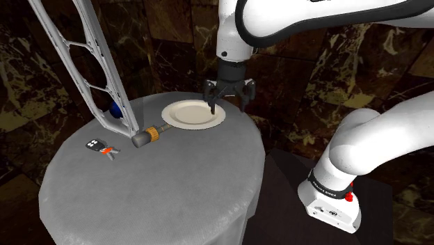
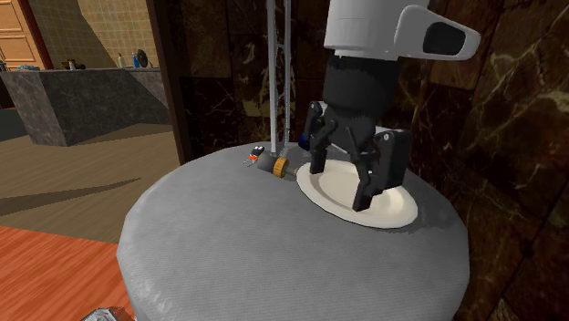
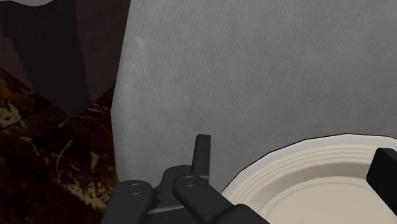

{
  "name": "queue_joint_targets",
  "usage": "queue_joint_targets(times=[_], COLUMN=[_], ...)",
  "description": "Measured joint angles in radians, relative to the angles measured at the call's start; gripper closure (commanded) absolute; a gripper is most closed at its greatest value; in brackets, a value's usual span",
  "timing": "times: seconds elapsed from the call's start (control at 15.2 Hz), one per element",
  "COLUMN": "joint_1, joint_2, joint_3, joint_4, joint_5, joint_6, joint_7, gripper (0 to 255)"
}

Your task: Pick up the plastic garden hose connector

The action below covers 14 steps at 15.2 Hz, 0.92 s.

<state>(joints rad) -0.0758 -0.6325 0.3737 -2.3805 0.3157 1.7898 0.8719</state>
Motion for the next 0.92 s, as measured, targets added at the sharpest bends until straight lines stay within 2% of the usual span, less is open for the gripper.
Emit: queue_joint_targets(times=[0.33,0.53,0.79,0.92], joint_1=[-0.072,-0.130,-0.196,-0.215], joint_2=[0.155,0.276,0.443,0.548], joint_3=[0.154,0.243,0.344,0.390], joint_4=[0.103,0.191,0.310,0.380], joint_5=[0.009,-0.030,-0.132,-0.213], joint_6=[0.097,0.149,0.199,0.219], joint_7=[0.316,0.511,0.786,0.941], gripper=[0,0,0,0])
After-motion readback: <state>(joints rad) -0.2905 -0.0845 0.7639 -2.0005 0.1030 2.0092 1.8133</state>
